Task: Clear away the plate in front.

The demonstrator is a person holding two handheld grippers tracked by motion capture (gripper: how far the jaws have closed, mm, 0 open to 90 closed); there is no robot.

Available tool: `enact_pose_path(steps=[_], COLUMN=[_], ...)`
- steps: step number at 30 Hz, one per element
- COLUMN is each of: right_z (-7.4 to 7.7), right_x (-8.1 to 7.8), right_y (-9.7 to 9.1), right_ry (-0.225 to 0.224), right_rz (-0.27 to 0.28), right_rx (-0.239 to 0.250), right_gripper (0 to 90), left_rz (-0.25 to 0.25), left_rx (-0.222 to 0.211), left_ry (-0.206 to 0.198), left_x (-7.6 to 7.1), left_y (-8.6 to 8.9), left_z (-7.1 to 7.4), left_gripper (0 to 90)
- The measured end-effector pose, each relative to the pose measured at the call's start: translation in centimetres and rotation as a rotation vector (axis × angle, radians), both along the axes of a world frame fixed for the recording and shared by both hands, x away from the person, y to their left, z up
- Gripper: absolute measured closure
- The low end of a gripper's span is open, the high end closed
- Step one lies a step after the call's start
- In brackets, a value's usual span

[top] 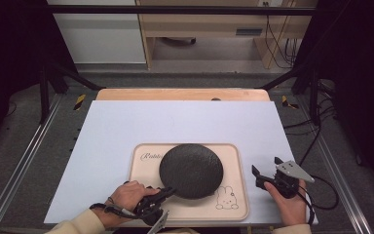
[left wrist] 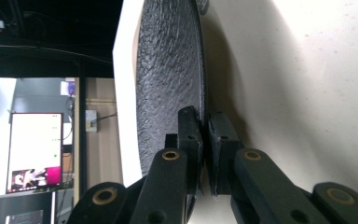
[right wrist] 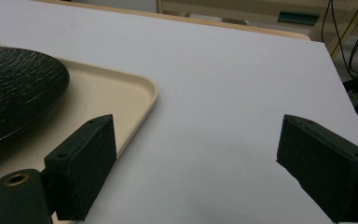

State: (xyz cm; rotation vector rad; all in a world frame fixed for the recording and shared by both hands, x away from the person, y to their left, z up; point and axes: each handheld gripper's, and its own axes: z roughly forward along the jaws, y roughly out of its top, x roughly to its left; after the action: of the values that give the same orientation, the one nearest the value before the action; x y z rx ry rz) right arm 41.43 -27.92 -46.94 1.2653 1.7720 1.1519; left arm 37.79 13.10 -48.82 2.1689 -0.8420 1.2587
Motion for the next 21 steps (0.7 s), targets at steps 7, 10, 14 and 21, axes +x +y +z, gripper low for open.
enact_pose_path(steps=[7,10,14,21], right_z=[-0.01,-0.03,-0.04,-0.04], right_x=[0.01,0.04,0.03,0.03], right_y=[0.00,0.02,0.03,0.02], right_ry=[0.000,-0.001,0.000,0.001], right_rz=[0.001,0.000,0.000,0.001], right_rx=[-0.001,-0.003,-0.003,-0.004], right_gripper=[11.8,11.8,11.8,11.8], left_rz=[0.009,0.010,0.008,0.001], left_rx=[0.018,0.018,0.034,0.030], left_ry=[0.001,0.006,0.011,0.012], left_x=[0.02,0.02,-0.15,-0.36], left_y=[0.35,0.36,0.32,0.35], left_z=[-0.25,-0.25,-0.72,-0.72], left_gripper=[84.9,84.7,83.7,82.0])
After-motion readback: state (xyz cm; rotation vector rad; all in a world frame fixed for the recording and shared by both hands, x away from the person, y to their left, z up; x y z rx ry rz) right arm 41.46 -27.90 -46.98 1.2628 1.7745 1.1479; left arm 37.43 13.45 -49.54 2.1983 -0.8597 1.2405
